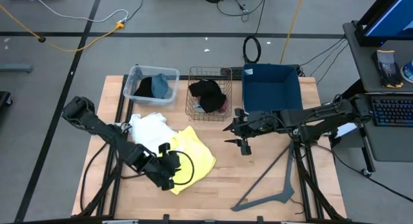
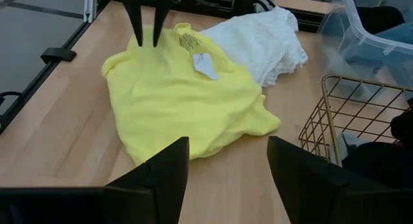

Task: Pick & Place Cloths
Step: Put the yellow shirt into the laundry organizer

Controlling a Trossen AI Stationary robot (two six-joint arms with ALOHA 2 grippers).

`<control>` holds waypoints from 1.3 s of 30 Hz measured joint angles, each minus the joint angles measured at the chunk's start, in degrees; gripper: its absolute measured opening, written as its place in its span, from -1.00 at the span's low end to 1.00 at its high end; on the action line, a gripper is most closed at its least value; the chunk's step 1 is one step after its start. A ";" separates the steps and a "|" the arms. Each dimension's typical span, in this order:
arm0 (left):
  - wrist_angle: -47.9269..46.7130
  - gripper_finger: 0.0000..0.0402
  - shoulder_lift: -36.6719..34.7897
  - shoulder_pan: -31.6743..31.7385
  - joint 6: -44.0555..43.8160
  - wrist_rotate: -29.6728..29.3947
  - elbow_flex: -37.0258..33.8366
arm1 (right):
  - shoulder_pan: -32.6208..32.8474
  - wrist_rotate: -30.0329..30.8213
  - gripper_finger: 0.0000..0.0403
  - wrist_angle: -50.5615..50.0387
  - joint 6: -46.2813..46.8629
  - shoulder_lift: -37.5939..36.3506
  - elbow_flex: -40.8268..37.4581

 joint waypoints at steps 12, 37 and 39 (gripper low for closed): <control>0.74 -0.53 1.32 4.60 1.73 1.70 -0.02 | 0.00 -0.02 0.00 0.00 0.00 0.02 0.00; 24.13 0.17 28.64 13.91 9.71 7.23 0.61 | 0.00 0.00 0.00 0.03 0.03 0.04 0.00; 26.07 0.04 28.97 13.91 11.33 7.27 0.54 | 0.00 0.00 0.00 0.04 0.04 0.04 0.00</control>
